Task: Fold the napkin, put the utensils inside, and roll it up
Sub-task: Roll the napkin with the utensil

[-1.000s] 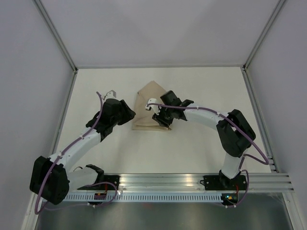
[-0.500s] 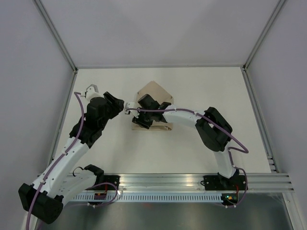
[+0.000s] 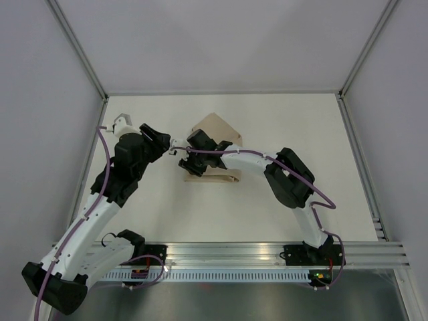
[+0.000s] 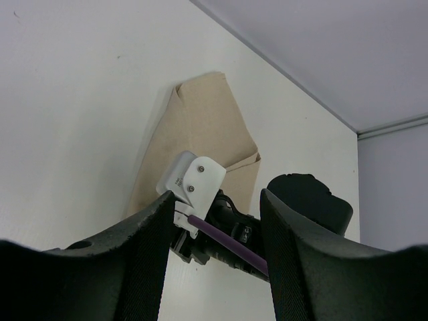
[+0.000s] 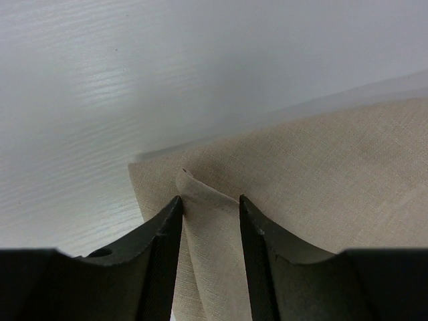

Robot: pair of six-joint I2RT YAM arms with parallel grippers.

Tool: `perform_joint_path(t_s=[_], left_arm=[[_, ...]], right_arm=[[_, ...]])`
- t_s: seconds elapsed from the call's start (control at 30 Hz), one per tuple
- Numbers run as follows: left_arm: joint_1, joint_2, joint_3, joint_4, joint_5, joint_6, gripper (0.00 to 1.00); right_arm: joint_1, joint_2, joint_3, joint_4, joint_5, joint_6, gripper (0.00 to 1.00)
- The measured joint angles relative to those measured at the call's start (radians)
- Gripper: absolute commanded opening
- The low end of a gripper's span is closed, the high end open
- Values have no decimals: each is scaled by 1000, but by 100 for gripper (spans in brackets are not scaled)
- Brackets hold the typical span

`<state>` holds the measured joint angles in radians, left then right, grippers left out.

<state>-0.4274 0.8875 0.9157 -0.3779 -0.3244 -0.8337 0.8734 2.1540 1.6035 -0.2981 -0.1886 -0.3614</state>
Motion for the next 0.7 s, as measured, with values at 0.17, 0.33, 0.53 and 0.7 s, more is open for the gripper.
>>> perform_joint_path(t_s=[0.17, 0.33, 0.53, 0.7], left_arm=[[0, 0, 2, -6, 2, 0, 60], [0, 1, 3, -11, 12, 0, 60], [0, 1, 3, -11, 15, 0, 60], [0, 4, 3, -11, 20, 0, 60]], right_arm=[[0, 11, 0, -1, -1, 9, 45], [1, 21, 0, 0, -3, 21, 45], [2, 22, 1, 3, -8, 32, 45], [4, 23, 2, 3, -9, 40, 31]])
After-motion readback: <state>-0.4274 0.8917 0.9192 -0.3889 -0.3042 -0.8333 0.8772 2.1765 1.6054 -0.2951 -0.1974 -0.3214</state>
